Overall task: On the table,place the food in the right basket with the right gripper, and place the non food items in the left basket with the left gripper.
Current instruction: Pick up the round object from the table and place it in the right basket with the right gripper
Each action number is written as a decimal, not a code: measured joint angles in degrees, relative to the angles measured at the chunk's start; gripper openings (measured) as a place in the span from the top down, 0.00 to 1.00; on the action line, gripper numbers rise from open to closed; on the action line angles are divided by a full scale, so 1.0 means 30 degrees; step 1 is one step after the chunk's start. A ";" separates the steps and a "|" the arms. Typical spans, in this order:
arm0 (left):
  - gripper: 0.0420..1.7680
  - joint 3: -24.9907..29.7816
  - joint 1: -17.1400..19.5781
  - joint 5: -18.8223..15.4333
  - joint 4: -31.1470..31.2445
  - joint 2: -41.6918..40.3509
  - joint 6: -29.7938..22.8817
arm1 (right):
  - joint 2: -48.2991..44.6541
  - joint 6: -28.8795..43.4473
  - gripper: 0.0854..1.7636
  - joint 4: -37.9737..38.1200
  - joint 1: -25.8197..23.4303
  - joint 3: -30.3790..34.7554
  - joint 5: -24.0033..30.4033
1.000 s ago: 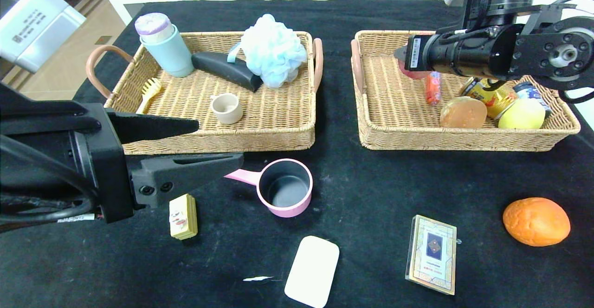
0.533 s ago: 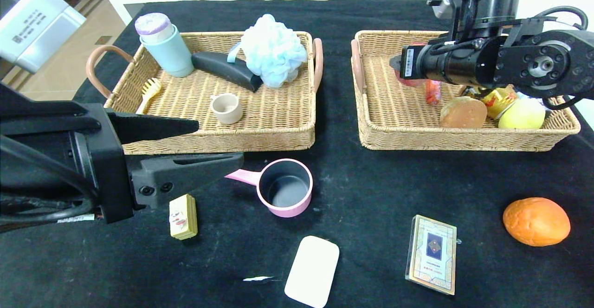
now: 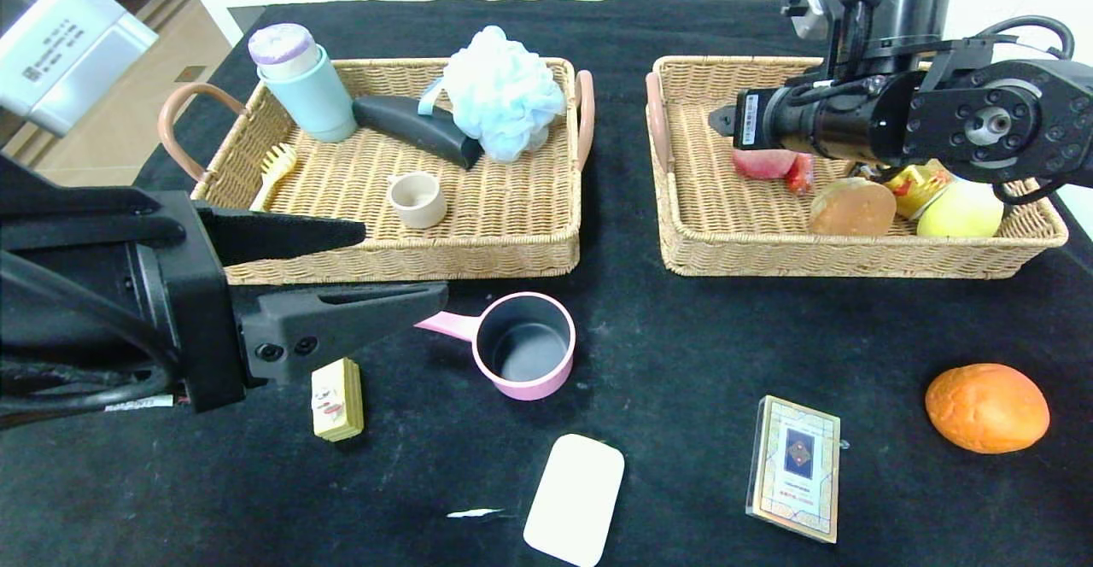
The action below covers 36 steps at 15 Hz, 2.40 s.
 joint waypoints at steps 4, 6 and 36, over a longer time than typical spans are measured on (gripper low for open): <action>0.03 0.0008 0.0012 0.0004 -0.0008 -0.0008 0.0012 | -0.0752 -0.0175 0.08 0.0772 0.0037 0.0118 0.0000; 0.03 0.0008 0.0020 0.0004 0.0000 -0.0016 0.0012 | -0.1552 -0.0203 0.07 0.2296 0.0037 0.0248 -0.0008; 0.03 0.0146 -0.0016 -0.0024 0.0016 -0.0183 0.0012 | -1.2256 0.8672 0.04 1.1983 -0.2048 1.2991 -0.1325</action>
